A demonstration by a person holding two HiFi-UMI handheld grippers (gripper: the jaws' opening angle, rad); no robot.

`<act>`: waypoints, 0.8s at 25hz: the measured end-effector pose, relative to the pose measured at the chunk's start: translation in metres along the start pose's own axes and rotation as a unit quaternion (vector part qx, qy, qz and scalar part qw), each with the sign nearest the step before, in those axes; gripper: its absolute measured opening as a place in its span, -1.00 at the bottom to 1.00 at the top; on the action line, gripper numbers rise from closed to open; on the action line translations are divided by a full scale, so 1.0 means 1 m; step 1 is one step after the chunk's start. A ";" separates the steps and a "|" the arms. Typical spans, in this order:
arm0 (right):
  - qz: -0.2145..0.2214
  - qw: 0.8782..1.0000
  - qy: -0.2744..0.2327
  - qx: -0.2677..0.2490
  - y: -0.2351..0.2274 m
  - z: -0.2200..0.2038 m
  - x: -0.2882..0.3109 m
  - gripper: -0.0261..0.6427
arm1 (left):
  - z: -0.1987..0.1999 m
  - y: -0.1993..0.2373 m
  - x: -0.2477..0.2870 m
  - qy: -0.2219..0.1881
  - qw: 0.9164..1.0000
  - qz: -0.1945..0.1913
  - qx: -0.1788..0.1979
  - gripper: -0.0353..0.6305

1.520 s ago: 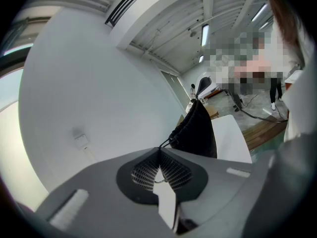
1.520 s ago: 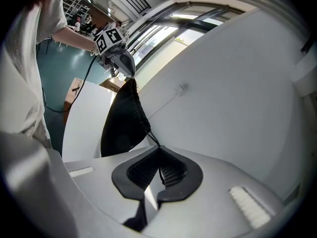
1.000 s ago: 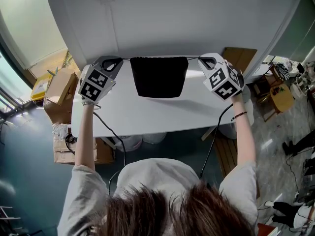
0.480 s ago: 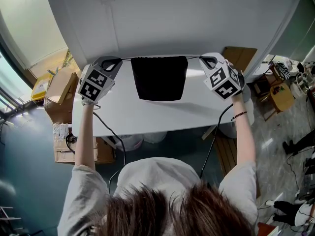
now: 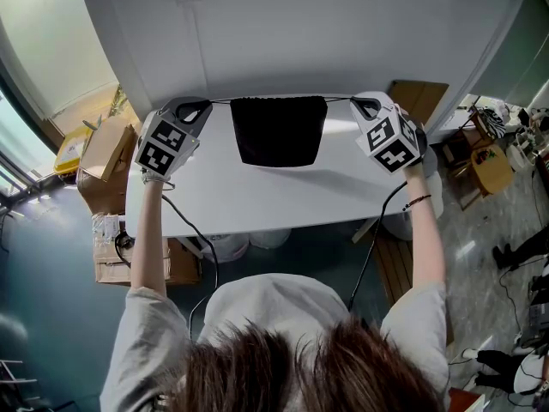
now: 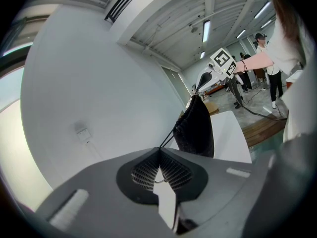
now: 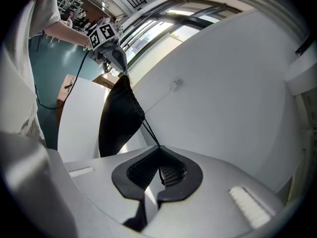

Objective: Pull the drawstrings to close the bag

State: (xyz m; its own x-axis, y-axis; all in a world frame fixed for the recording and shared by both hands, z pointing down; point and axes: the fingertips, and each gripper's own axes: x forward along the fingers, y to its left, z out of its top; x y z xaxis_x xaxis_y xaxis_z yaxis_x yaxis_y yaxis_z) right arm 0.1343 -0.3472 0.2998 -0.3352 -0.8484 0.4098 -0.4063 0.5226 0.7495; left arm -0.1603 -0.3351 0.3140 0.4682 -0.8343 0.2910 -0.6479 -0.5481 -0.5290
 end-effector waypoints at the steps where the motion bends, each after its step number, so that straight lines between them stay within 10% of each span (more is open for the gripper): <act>1: -0.001 1.000 0.001 0.001 0.000 -0.001 0.000 -0.87 | 0.000 0.000 0.000 0.000 1.000 0.000 0.000 -0.88; 20: -0.007 1.000 0.007 0.021 -0.001 -0.011 0.005 -0.87 | -0.003 0.001 0.001 0.010 1.000 0.000 0.004 -0.88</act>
State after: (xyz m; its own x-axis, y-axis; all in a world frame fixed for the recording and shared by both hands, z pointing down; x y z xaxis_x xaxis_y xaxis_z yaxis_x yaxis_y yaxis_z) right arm 0.1423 -0.3530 0.3071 -0.3172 -0.8564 0.4074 -0.4457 0.5138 0.7330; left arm -0.1627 -0.3370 0.3164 0.4567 -0.8349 0.3072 -0.6432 -0.5485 -0.5342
